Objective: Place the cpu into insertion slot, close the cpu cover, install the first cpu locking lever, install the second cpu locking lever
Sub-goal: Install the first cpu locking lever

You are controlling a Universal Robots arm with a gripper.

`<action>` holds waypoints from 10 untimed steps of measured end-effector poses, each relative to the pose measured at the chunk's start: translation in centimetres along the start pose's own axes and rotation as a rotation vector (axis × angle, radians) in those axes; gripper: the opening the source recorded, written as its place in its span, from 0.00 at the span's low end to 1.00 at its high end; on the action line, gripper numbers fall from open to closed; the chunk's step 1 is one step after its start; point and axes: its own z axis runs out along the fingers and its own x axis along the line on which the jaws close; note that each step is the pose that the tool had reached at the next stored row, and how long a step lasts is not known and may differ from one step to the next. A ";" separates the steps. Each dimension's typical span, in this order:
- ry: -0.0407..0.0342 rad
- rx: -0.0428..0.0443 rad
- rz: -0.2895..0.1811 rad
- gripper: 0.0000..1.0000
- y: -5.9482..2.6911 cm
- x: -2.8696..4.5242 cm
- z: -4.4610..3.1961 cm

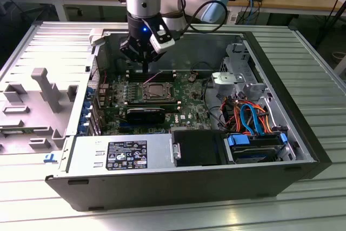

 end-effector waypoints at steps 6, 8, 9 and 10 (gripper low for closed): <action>0.0005 0.0000 -0.004 0.11 -0.04 -0.56 0.35; 0.0007 0.0001 -0.028 0.11 -0.04 -0.56 0.57; 0.0009 0.0003 -0.038 0.11 -0.04 -0.57 0.66; 0.0009 0.0001 -0.040 0.11 -0.03 -0.58 0.83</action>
